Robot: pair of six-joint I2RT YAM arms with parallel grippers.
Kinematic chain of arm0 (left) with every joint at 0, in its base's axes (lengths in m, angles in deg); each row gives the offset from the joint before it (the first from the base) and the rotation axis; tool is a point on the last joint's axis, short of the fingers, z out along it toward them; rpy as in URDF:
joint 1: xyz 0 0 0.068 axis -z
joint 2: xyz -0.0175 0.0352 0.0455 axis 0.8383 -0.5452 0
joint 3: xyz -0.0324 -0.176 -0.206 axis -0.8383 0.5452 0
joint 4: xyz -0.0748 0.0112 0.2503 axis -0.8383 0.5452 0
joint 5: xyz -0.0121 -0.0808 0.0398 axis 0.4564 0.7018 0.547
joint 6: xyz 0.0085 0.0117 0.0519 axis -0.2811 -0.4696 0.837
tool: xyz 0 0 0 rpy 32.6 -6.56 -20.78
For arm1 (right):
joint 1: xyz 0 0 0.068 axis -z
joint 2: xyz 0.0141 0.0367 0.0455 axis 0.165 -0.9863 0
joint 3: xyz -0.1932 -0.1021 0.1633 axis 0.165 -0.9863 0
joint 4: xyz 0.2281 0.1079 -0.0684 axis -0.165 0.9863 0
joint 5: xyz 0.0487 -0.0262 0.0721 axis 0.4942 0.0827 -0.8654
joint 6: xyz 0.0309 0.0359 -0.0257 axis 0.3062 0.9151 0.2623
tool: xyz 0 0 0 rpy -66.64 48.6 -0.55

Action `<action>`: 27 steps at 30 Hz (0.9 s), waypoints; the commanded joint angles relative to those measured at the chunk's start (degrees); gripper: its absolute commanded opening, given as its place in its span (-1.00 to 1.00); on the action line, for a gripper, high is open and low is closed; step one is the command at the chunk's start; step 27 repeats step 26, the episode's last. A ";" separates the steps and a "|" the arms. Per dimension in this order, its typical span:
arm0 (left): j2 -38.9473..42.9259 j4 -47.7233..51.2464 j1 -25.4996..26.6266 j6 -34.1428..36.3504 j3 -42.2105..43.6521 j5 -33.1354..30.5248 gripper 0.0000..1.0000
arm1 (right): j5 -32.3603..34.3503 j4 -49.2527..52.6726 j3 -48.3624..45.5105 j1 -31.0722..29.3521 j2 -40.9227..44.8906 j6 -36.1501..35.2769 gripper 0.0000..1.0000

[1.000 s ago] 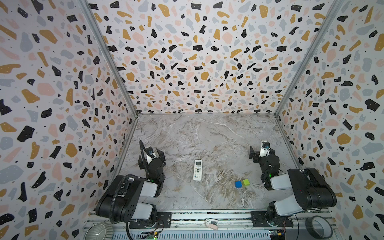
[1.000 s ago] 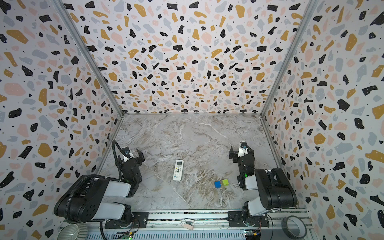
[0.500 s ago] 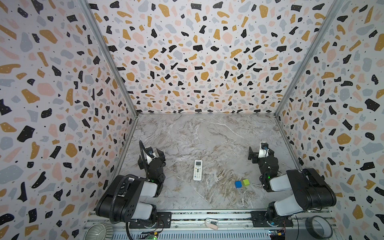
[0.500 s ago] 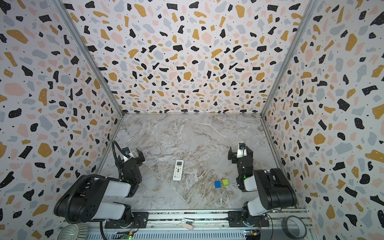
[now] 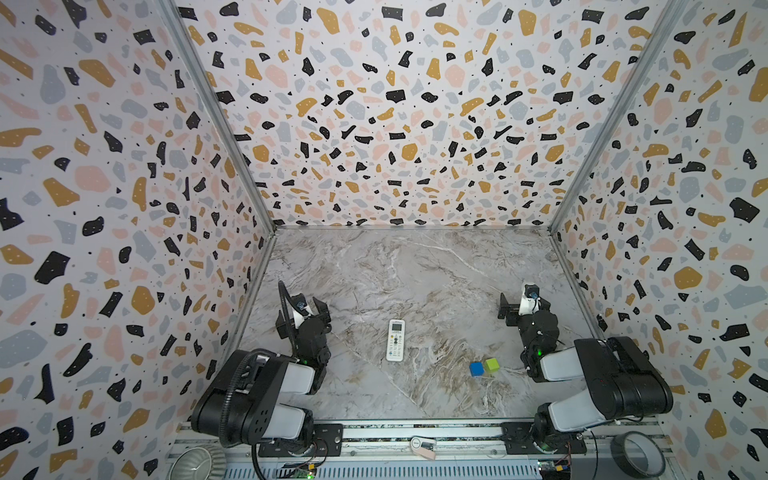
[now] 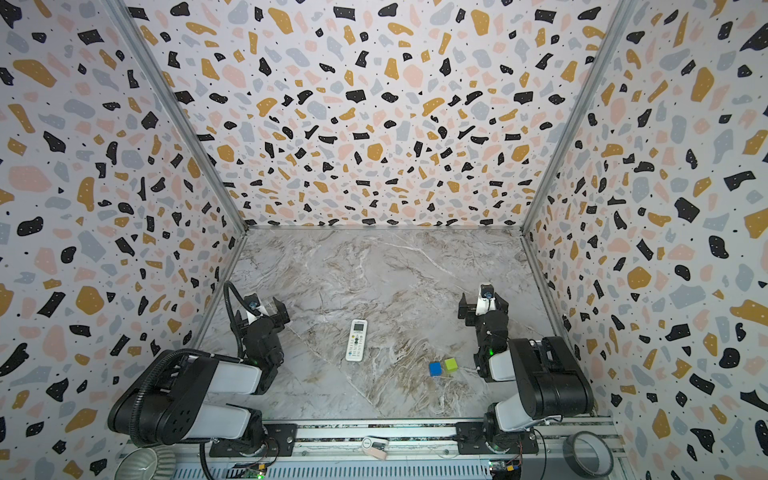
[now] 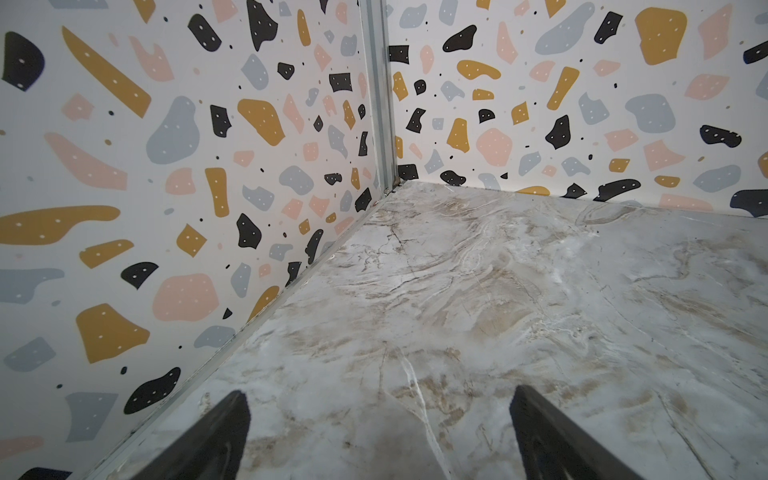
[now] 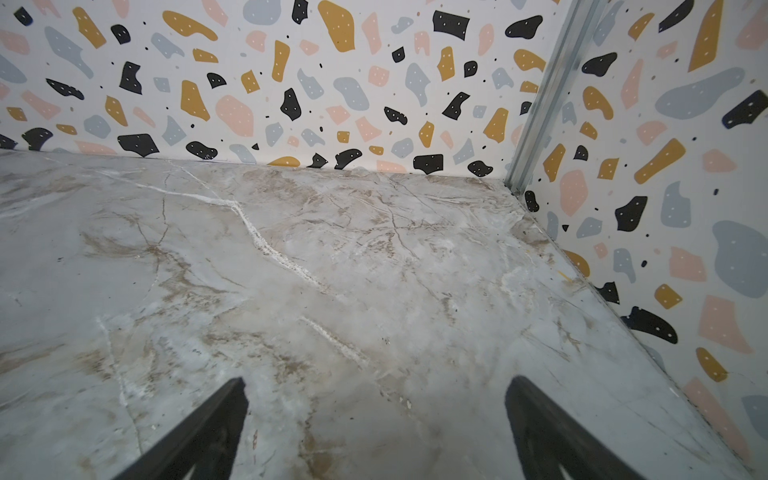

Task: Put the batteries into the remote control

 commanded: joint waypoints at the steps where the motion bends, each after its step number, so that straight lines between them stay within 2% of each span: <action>1: 0.54 -3.10 -0.37 -0.23 -0.56 0.13 0.99 | -2.83 0.82 1.50 0.51 0.61 -0.32 0.98; 6: 0.55 -3.07 -0.37 -0.23 -0.55 0.13 0.99 | -2.64 -0.32 0.72 0.09 0.89 -0.85 0.98; 8: 0.50 -3.14 -0.37 -0.21 -0.56 0.17 0.99 | 1.83 -3.26 -0.81 -2.30 0.96 -2.03 0.98; 10: 0.55 -3.13 -0.37 -0.19 -0.55 0.18 0.99 | 3.16 -2.97 -0.38 -2.36 0.40 -1.42 0.98; 13: 0.52 -3.14 -0.37 -0.21 -0.58 0.12 0.99 | 1.18 -0.74 0.77 -0.56 0.44 -0.03 0.98; 27: 0.54 -3.06 -0.37 -0.22 -0.55 0.15 0.99 | -0.47 -0.01 1.08 0.15 0.66 0.06 0.98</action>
